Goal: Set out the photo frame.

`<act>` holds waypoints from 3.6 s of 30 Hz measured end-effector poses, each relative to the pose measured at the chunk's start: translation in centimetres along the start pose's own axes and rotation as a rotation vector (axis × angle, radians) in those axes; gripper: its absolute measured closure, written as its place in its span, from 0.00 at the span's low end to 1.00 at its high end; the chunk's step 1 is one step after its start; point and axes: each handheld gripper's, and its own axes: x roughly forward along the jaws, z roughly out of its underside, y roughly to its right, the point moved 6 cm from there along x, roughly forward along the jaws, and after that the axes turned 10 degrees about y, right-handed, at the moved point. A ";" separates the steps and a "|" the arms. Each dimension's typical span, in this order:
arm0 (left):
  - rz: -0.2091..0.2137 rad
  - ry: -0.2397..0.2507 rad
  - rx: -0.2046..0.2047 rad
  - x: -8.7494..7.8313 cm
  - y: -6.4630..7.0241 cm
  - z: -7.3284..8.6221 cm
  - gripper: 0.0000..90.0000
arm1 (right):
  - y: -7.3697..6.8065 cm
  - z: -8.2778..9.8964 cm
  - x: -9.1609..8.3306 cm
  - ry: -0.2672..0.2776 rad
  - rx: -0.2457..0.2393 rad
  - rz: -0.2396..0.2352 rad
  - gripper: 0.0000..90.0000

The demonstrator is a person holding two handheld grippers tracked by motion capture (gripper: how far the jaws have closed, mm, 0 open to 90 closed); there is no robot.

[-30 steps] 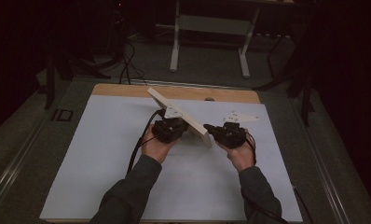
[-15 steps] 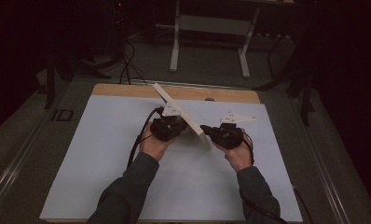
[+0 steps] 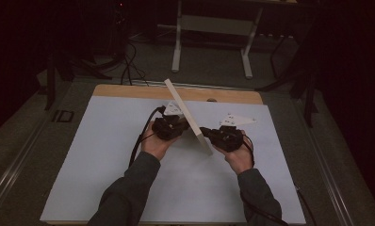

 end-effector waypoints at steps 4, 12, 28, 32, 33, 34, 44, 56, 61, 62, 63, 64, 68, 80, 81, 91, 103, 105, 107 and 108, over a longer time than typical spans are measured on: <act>-0.004 -0.006 0.001 0.1 -0.2 -0.1 1.00 | -0.5 -0.1 0.2 -0.001 -0.011 -0.020 1.00; 0.022 -0.008 -0.009 -0.3 -0.7 0.2 1.00 | -1.4 0.0 0.8 -0.001 -0.019 -0.048 1.00; 0.066 -0.024 -0.024 -0.9 -2.1 0.3 1.00 | -2.9 -0.3 2.1 -0.005 -0.035 -0.084 1.00; 0.072 -0.030 -0.021 -1.1 -2.6 0.4 1.00 | -3.4 -0.4 2.6 -0.007 -0.041 -0.086 1.00; 0.073 -0.034 -0.018 -1.2 -2.7 0.4 1.00 | -3.5 -0.5 2.8 -0.007 -0.045 -0.088 1.00; 0.074 -0.035 -0.019 -1.3 -2.7 0.4 1.00 | -3.6 -0.5 2.9 -0.008 -0.048 -0.091 1.00; 0.082 -0.034 -0.033 -1.9 -3.6 0.6 1.00 | -4.7 -0.7 3.7 -0.021 -0.064 -0.105 1.00; 0.097 -0.046 -0.072 -2.7 -3.9 1.0 0.82 | -4.3 -0.1 3.8 -0.050 -0.090 -0.088 0.93; 0.087 -0.033 -0.104 -3.4 -4.3 0.9 0.78 | -3.7 0.3 3.6 -0.058 -0.083 -0.069 0.90; 0.090 -0.032 -0.108 -3.5 -4.3 0.9 0.77 | -3.5 0.4 3.5 -0.060 -0.082 -0.065 0.89; 0.088 -0.031 -0.107 -3.6 -4.3 0.9 0.76 | -3.4 0.4 3.5 -0.061 -0.079 -0.060 0.88; 0.088 -0.024 -0.114 -3.7 -4.3 0.9 0.75 | -3.3 0.5 3.4 -0.064 -0.076 -0.056 0.88; 0.090 -0.009 -0.132 -4.3 -4.4 0.9 0.74 | -2.9 0.8 3.1 -0.073 -0.071 -0.045 0.86; 0.059 0.065 -0.167 -6.4 -4.7 -0.1 0.62 | -2.1 1.3 2.7 -0.080 -0.059 -0.024 0.81; 0.057 0.075 -0.173 -6.5 -4.7 -0.2 0.60 | -2.1 1.4 2.7 -0.081 -0.059 -0.023 0.81; 0.061 0.132 -0.224 -6.7 -4.2 -1.0 0.44 | -1.7 1.8 2.6 -0.088 -0.049 -0.009 0.80; 0.064 0.111 -0.186 -5.4 -1.9 -0.9 0.33 | -1.5 2.0 2.4 -0.086 -0.037 -0.003 0.80; 0.060 0.103 -0.177 -5.3 -1.7 -0.7 0.33 | -1.4 2.0 2.4 -0.086 -0.039 -0.001 0.80; 0.057 0.096 -0.167 -5.1 -1.4 -0.6 0.33 | -1.3 2.0 2.3 -0.084 -0.039 0.003 0.80; 0.058 0.092 -0.166 -5.1 -1.3 -0.6 0.33 | -1.2 1.9 2.2 -0.082 -0.036 0.004 0.80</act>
